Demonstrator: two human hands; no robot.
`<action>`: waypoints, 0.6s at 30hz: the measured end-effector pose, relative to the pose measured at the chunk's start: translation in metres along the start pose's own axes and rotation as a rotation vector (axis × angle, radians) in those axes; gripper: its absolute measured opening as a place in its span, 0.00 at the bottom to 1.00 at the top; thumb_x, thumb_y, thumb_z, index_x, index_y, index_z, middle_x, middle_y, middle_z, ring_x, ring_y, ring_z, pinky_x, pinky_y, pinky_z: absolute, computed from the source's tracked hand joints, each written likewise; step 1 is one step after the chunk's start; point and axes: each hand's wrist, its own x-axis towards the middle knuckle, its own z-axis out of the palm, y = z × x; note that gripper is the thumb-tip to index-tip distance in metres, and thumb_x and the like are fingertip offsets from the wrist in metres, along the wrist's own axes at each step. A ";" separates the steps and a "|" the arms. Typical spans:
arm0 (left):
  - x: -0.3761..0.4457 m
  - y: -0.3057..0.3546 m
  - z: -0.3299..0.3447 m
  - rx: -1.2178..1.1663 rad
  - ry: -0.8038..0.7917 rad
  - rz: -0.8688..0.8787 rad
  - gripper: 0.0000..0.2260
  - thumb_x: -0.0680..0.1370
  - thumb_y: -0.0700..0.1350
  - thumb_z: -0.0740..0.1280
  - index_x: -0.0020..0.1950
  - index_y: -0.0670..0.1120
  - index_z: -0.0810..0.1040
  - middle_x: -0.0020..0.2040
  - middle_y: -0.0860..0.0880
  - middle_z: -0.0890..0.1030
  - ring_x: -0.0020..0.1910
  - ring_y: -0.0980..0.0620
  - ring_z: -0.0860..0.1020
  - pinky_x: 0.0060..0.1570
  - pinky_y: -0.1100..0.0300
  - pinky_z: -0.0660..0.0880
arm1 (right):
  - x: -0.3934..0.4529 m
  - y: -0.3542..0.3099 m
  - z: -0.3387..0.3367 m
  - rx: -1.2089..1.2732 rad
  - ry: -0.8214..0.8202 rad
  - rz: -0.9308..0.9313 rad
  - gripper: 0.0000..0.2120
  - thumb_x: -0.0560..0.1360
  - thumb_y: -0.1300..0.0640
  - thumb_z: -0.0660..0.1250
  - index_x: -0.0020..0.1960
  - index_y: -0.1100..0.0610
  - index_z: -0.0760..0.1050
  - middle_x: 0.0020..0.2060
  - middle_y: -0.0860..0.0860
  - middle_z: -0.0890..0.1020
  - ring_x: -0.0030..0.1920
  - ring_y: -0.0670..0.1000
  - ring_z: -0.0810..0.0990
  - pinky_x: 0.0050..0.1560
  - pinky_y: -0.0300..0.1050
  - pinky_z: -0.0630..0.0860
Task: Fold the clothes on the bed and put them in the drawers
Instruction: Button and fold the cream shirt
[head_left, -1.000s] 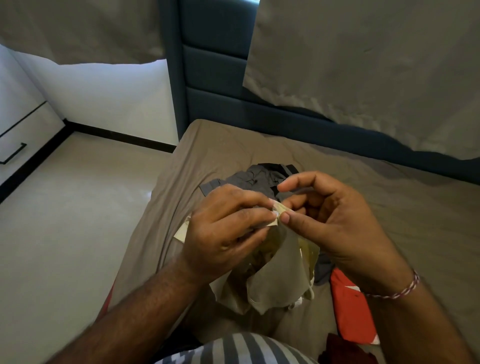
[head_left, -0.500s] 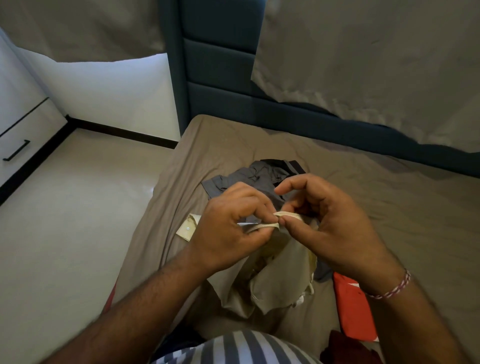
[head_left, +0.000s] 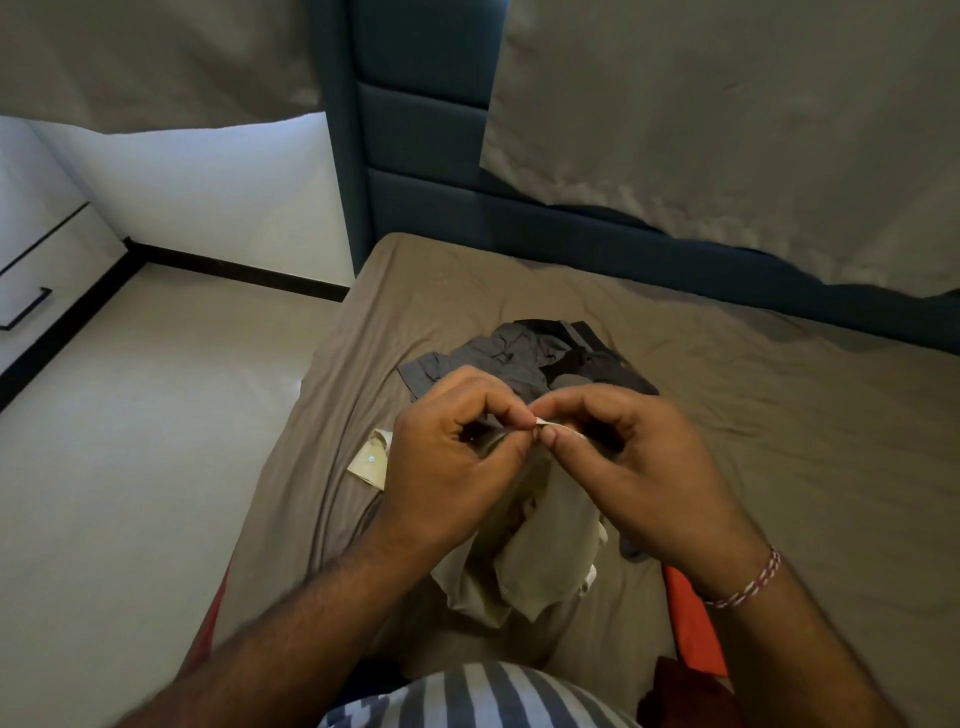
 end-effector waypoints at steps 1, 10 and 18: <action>0.000 -0.001 0.000 0.014 0.008 0.023 0.03 0.75 0.40 0.76 0.47 0.43 0.84 0.47 0.52 0.82 0.47 0.50 0.82 0.42 0.56 0.81 | 0.001 0.001 -0.001 0.000 -0.030 0.024 0.10 0.78 0.48 0.67 0.55 0.44 0.84 0.46 0.40 0.85 0.51 0.42 0.83 0.49 0.42 0.81; 0.015 -0.025 -0.025 0.272 -0.464 -0.046 0.09 0.77 0.56 0.70 0.53 0.55 0.84 0.45 0.61 0.82 0.46 0.60 0.81 0.44 0.61 0.80 | 0.005 0.028 -0.006 -0.023 -0.139 0.173 0.11 0.79 0.44 0.69 0.39 0.46 0.81 0.33 0.44 0.81 0.35 0.44 0.78 0.36 0.46 0.74; 0.022 -0.052 -0.066 0.495 -0.262 0.091 0.11 0.79 0.41 0.70 0.60 0.48 0.85 0.52 0.53 0.85 0.50 0.60 0.80 0.53 0.65 0.77 | 0.001 0.031 -0.020 0.042 -0.312 0.175 0.08 0.72 0.44 0.74 0.48 0.47 0.83 0.45 0.44 0.85 0.46 0.46 0.84 0.45 0.47 0.84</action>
